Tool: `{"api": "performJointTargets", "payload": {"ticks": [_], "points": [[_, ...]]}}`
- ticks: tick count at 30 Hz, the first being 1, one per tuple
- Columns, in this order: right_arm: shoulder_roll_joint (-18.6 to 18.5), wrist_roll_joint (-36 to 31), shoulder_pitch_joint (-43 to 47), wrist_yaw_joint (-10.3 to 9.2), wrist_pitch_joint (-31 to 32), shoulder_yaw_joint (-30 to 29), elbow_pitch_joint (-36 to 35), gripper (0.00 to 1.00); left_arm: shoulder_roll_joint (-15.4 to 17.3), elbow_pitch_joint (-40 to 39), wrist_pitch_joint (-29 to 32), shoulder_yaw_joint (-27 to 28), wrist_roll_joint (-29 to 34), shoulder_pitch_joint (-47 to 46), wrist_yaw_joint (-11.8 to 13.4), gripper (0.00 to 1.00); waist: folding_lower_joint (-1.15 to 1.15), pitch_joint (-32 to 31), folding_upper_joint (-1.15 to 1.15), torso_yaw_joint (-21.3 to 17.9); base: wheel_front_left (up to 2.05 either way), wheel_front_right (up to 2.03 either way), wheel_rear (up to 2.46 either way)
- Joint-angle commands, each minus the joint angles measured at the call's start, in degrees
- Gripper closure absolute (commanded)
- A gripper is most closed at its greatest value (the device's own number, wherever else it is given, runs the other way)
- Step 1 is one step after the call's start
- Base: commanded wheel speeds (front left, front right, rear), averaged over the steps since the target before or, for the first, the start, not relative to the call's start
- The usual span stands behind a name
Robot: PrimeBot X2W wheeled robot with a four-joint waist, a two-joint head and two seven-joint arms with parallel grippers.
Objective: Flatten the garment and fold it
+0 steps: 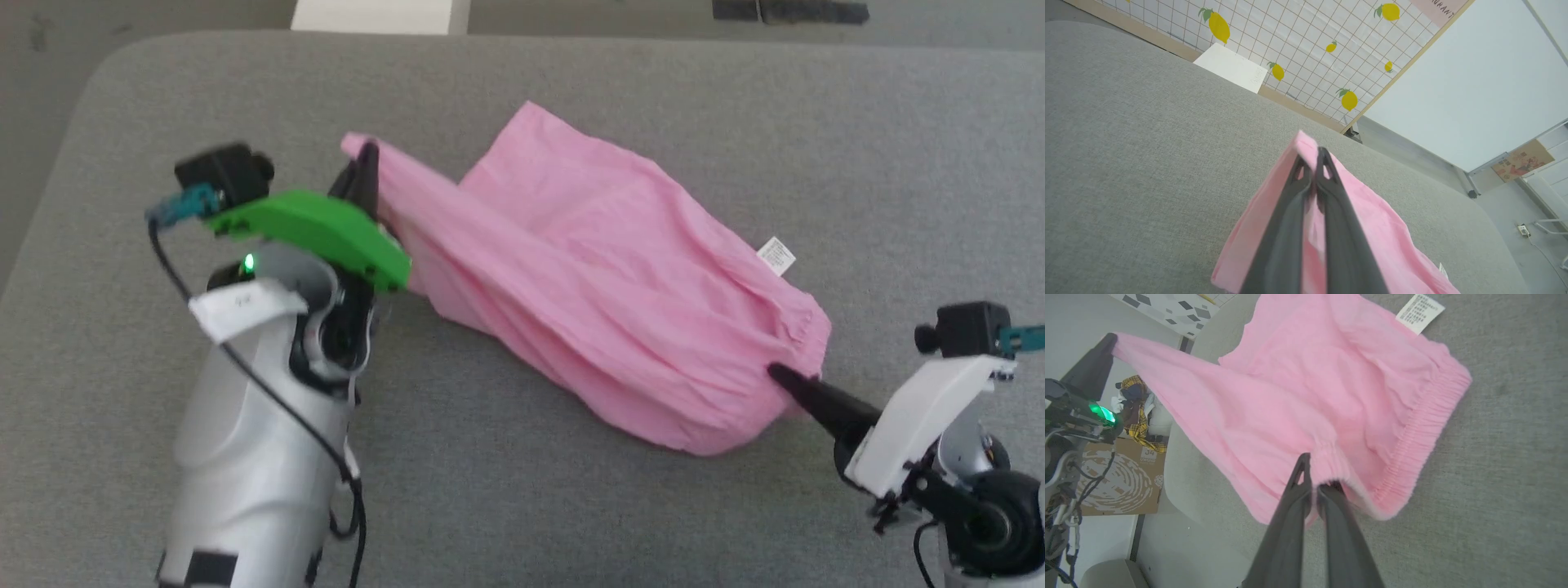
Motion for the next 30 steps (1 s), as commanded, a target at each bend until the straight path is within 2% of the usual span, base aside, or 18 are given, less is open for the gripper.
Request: {"api": "performJointTargets", "payload": {"ticks": [1, 9, 10, 14, 29, 30], "points": [[0.2, 0.9, -2.1, -0.06, -0.5, -0.3, 0.5, 1.0, -0.3, 2.1, -0.5, -0.4, 0.8, -3.5, -0.6, 1.0, 0.0, 5.1, 0.0, -2.9, 0.0, 0.0, 0.0], [0.3, 1.8, -9.1, -0.06, -2.8, 0.4, 2.6, 1.0, -0.7, 14.1, -2.9, -2.7, 3.1, -17.1, -2.2, 1.0, 0.0, 11.1, 0.0, -6.8, 0.0, 0.0, 0.0], [0.2, 2.0, -10.9, -0.06, -3.7, 1.3, 3.7, 1.0, -0.8, 18.1, -3.8, -3.6, 4.0, -20.7, -2.7, 1.0, 0.0, 12.6, 0.0, -8.1, 0.0, 0.0, 0.0], [0.1, 2.4, -12.5, -0.06, -5.1, 1.7, 5.0, 1.0, -1.0, 22.2, -5.3, -4.1, 4.5, -25.2, -3.0, 1.0, 0.0, 13.9, 0.0, -9.5, 0.0, 0.0, 0.0], [-1.1, 3.1, -14.8, -0.06, -8.0, 5.0, 8.6, 1.0, 0.6, 35.9, -5.0, -6.1, 7.0, -33.5, -1.1, 1.0, 0.0, 16.9, 0.0, -12.6, 0.0, 0.0, 0.0], [-1.1, 3.3, -14.8, -0.06, -8.3, 5.2, 8.7, 0.9, 0.5, 36.4, -5.3, -6.0, 6.8, -33.6, -1.2, 0.81, 0.0, 17.0, 0.0, -12.6, 0.0, 0.0, 0.0]]}}
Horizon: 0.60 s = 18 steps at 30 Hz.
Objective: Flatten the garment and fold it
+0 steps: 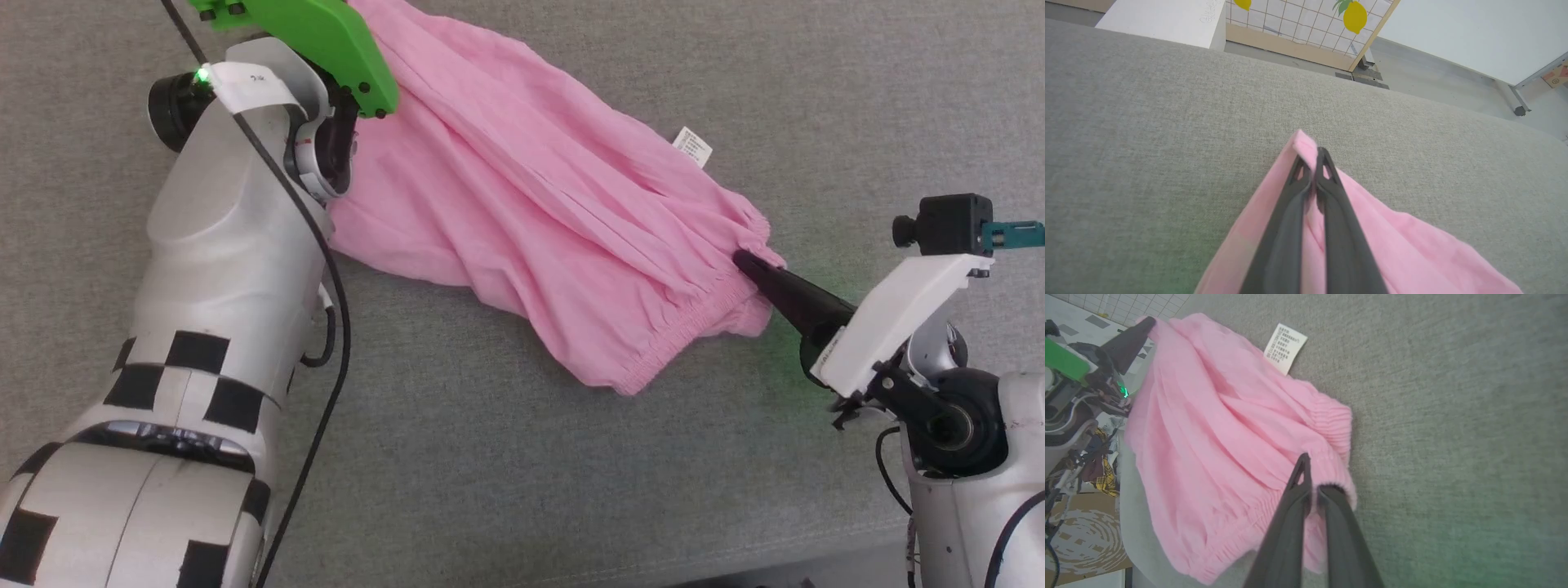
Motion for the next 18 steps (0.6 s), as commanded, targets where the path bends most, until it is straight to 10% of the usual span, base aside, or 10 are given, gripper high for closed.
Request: {"api": "performJointTargets", "payload": {"ticks": [1, 2, 18], "points": [[-0.2, 0.6, -0.8, -0.08, -0.8, 0.1, 0.1, 0.35, 0.0, 0.7, -0.3, 0.1, -0.2, -1.2, -0.1, 0.31, -0.01, 0.3, 0.0, -0.1, 0.0, 0.0, 0.0], [-0.1, 1.0, -0.7, -0.08, -1.1, 0.1, 0.1, 0.0, -0.1, 1.1, -0.7, 0.1, -0.4, -1.3, -0.3, 0.0, -0.01, 0.3, 0.0, 0.0, 0.0, 0.0, 0.0], [-1.1, -3.0, 6.4, -0.08, -5.3, -4.1, -5.1, 0.0, 2.1, 3.2, -8.2, -1.4, -0.1, -1.3, -5.3, 0.0, -0.01, -7.2, 0.0, 3.4, 0.0, 0.0, 0.0]]}}
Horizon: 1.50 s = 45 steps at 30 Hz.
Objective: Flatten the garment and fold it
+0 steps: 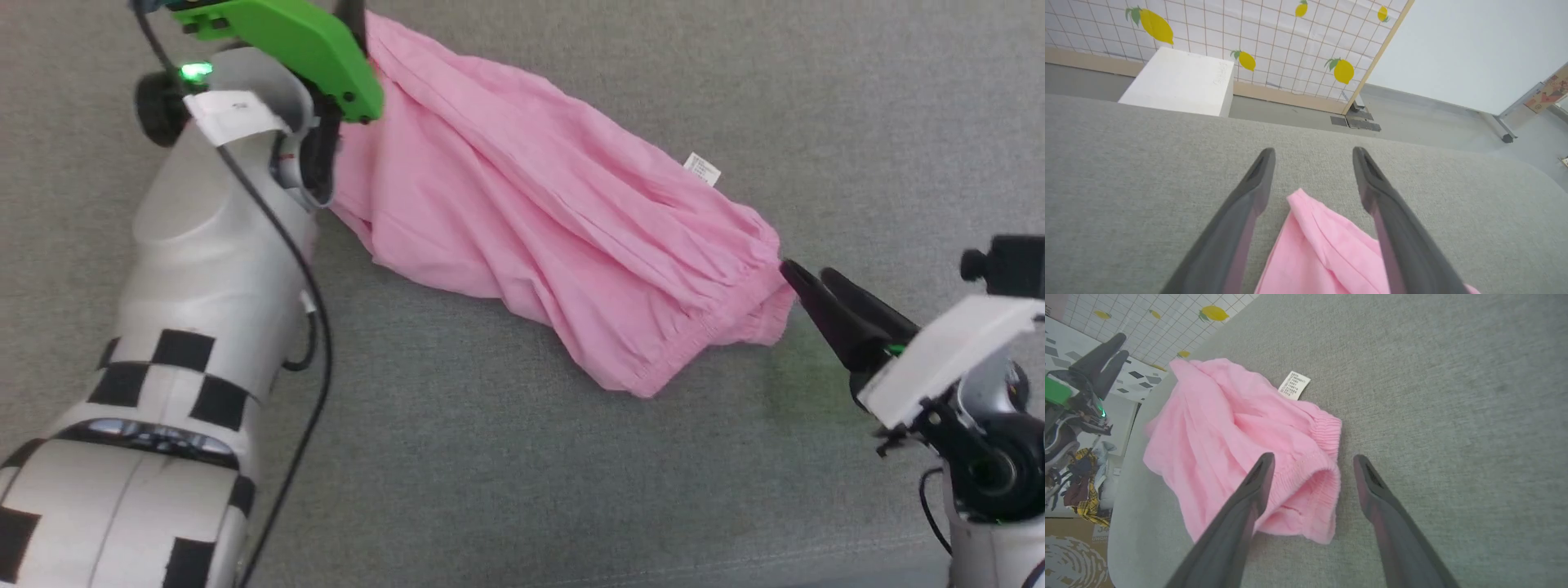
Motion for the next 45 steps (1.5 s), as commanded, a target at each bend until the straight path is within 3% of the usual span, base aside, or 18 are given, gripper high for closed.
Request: {"api": "performJointTargets", "payload": {"ticks": [1, 6, 9, 15, 20, 25, 31, 43, 44, 45], "points": [[-0.1, -1.8, 1.5, -0.08, -0.6, -0.7, -0.9, 0.0, 1.4, -0.5, -1.2, -1.0, 1.4, -0.3, -0.5, 0.0, -0.01, -2.9, 0.0, 1.5, 0.0, 0.0, 0.0], [-1.5, -11.2, 5.3, -0.08, -1.6, -2.7, -4.6, 0.0, 4.5, -4.7, -5.8, -3.4, 4.5, 3.6, -1.7, 0.0, -0.01, -6.3, 0.0, 3.0, 0.0, 0.0, 0.0], [0.3, -17.9, 8.5, -0.08, -1.6, -3.1, -7.6, 0.0, 7.7, -13.1, -8.2, -4.7, 7.4, 10.6, -1.6, 0.0, -0.01, -8.8, 0.0, 4.0, 0.0, 0.0, 0.0], [2.7, -26.0, 11.9, -0.08, -1.1, 0.0, -10.7, 0.0, 10.6, -33.1, -8.6, -0.2, 9.3, 26.9, 3.0, 0.0, -0.01, -10.9, 0.0, 5.0, 0.0, 0.0, 0.0], [3.6, -28.9, 11.7, -0.08, -0.7, 2.6, -8.6, 0.0, 9.9, -47.9, -8.6, 5.0, 9.6, 42.1, 7.7, 0.0, -0.01, -11.5, 0.0, 5.4, 0.0, 0.0, 0.0], [3.7, -28.7, 9.3, -0.08, -0.5, 4.1, -2.8, 0.0, 8.3, -57.1, -8.6, 8.5, 10.1, 52.2, 10.7, 0.0, -0.01, -11.4, 0.0, 6.6, 0.0, 0.0, 0.0], [3.7, -31.2, 5.6, -0.08, -2.6, 4.1, 4.6, 0.0, 6.6, -62.2, -8.6, 10.1, 10.6, 57.9, 11.5, 0.0, -0.01, -10.7, 0.0, 8.3, 0.0, 0.0, 0.0], [3.7, -36.0, 0.6, -0.08, -1.8, 2.0, 17.9, 0.0, 4.4, -61.8, -8.6, 10.0, 11.1, 58.1, 9.3, 0.0, -0.01, -9.5, 0.0, 10.0, 0.0, 0.0, 0.0], [3.7, -36.0, 0.5, -0.08, -1.3, 2.1, 18.6, 0.56, 4.3, -61.6, -8.6, 10.0, 11.2, 58.0, 9.1, 0.0, -0.01, -9.5, 0.0, 10.1, 0.0, 0.0, 0.0], [3.7, -36.1, 0.2, -0.08, -0.8, 2.4, 19.3, 0.82, 4.3, -61.4, -8.6, 10.0, 11.2, 58.0, 9.0, 0.0, -0.01, -9.6, 0.0, 10.1, 0.0, 0.0, 0.0]]}}
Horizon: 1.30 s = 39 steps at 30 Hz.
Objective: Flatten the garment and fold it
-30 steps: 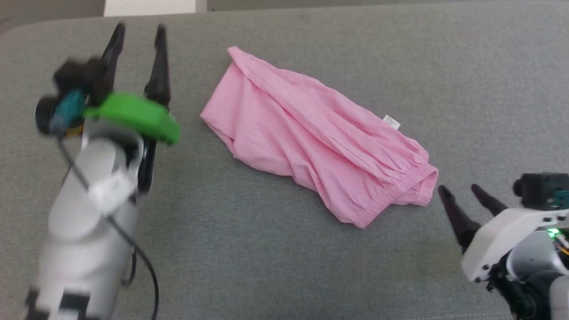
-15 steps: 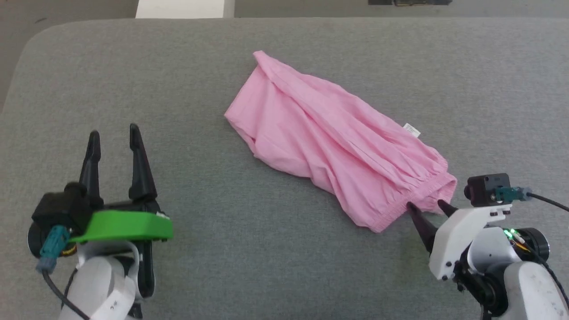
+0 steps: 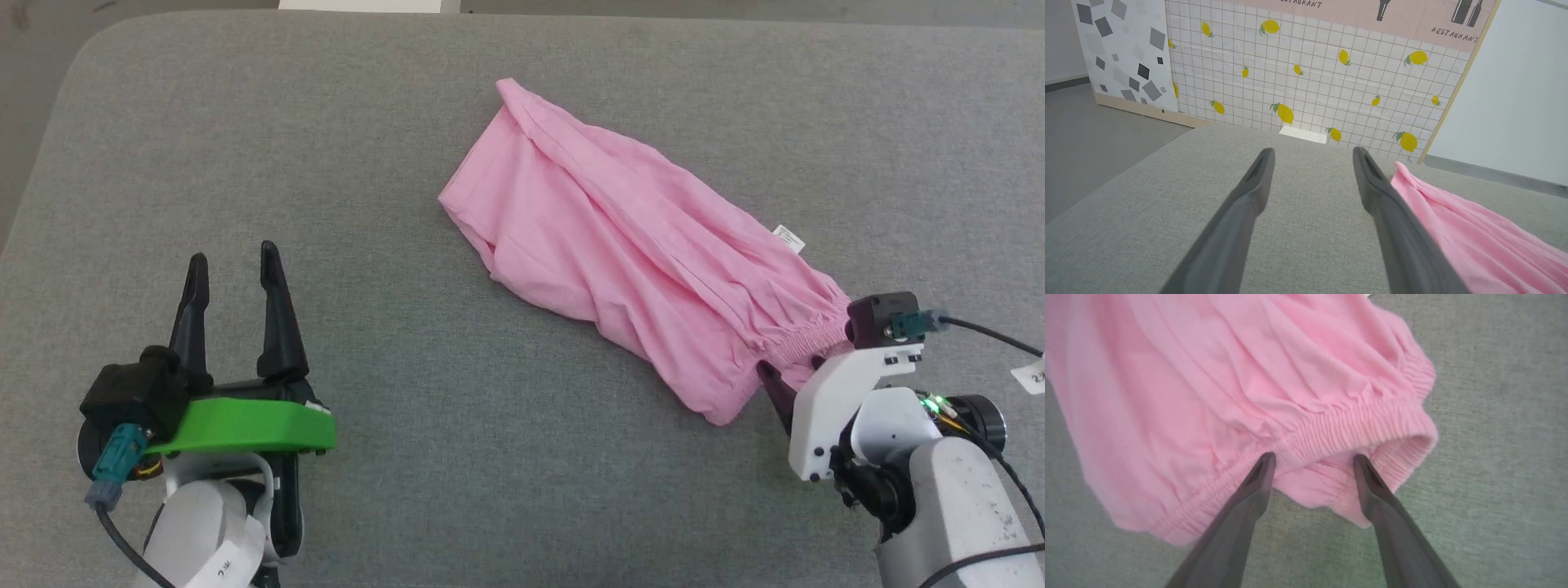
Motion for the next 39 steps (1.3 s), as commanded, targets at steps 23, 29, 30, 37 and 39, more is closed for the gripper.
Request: {"api": "performJointTargets", "payload": {"ticks": [23, 29, 30, 37, 39], "points": [[-0.7, -0.1, -0.6, -0.11, 5.0, -1.9, -7.7, 1.0, -4.9, 21.0, 23.0, -7.8, -5.4, -20.6, -3.0, 0.0, 0.0, 2.0, 0.0, -2.1, 0.0, 0.0, 0.0], [-0.6, 0.6, -1.1, -0.11, 5.2, -1.1, -8.6, 1.0, -5.3, 31.8, 37.1, -11.3, -5.1, -30.6, -1.7, 0.0, 0.0, 3.8, 0.0, -3.5, 0.0, 0.0, 0.0], [-0.6, 0.7, -1.2, -0.11, 5.2, -0.9, -8.6, 1.0, -5.4, 33.0, 38.6, -11.9, -4.8, -31.7, -1.6, 0.0, 0.0, 4.1, 0.0, -3.7, 0.0, 0.0, 0.0], [-0.4, 1.3, -2.0, -0.11, 5.0, 0.0, -8.7, 1.0, -5.2, 40.3, 44.8, -15.0, -3.3, -36.5, -2.1, 0.0, 0.0, 5.6, 0.0, -4.9, 0.0, 0.0, 0.0], [-0.4, 1.4, -2.2, -0.11, 4.9, 0.0, -8.6, 1.0, -5.3, 41.5, 45.0, -15.3, -3.6, -36.9, -2.8, 0.9, 0.0, 5.8, 0.0, -5.1, 0.0, 0.0, 0.0]]}}
